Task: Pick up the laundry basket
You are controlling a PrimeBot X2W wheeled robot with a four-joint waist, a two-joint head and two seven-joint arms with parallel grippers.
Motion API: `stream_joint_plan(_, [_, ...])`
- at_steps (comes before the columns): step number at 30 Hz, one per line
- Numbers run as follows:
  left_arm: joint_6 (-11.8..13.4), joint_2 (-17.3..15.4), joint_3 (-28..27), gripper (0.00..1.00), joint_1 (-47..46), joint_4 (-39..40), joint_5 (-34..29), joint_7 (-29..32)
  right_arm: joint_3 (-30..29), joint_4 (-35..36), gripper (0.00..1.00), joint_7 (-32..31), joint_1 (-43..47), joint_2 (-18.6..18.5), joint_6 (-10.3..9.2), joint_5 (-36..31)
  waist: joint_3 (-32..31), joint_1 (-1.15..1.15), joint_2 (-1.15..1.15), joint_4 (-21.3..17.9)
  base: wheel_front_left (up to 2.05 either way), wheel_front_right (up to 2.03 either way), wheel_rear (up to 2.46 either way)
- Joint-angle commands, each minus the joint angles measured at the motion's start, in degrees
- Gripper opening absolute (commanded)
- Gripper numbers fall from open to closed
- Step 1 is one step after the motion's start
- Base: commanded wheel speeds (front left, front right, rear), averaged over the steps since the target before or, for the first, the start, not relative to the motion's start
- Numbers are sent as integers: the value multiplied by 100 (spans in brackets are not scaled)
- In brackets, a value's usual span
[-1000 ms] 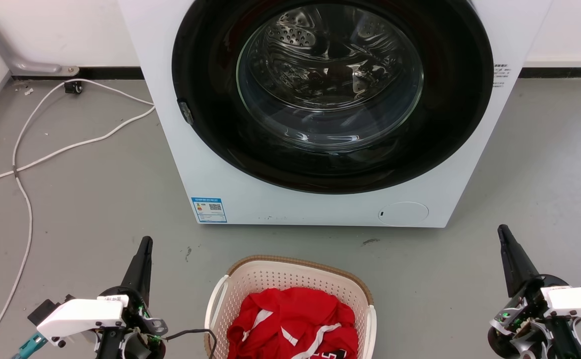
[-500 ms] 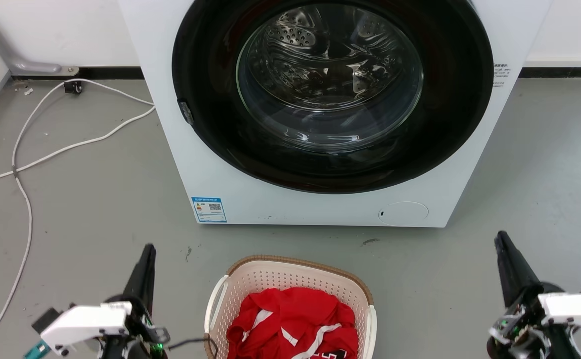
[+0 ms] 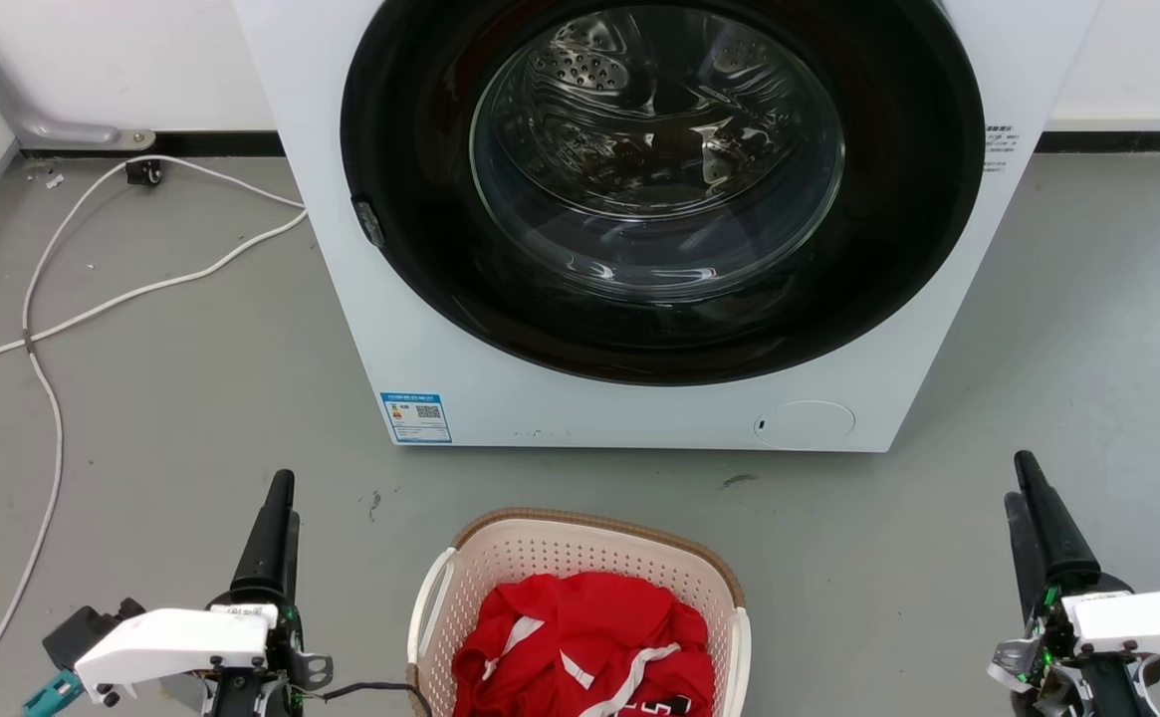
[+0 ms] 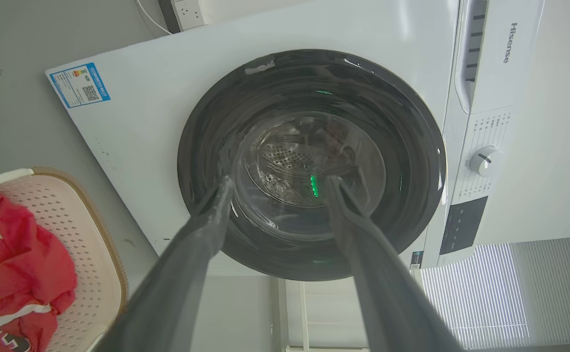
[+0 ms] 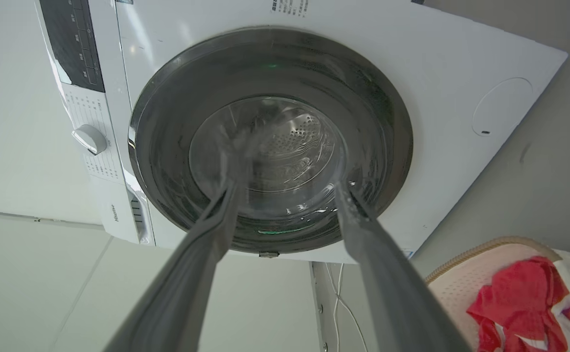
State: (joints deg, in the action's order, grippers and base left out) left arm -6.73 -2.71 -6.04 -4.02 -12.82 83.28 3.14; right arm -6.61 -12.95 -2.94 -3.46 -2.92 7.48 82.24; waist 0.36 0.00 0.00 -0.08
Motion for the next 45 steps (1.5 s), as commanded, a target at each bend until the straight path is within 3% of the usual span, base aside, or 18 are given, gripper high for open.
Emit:
stream_joint_plan(1, [34, -13, 7, 100, -80, 184, -242, -72, -3, 191, 100, 62, -49, -18, 1, -292, 3, 0, 0, -1, 0, 0, 0])
stream_joint_plan(20, [399, -16, 294, 100, 56, 721, -2189, -521, 211, 827, 100, 512, 181, -14, 1, -2801, 28, 0, 0, -3, 0, 0, 0])
stream_joint_plan(45, [405, -19, 483, 100, 271, 1011, -4088, -998, 326, 1260, 100, 981, 477, -8, 1, -4910, 47, 0, 0, -9, 0, 0, 0])
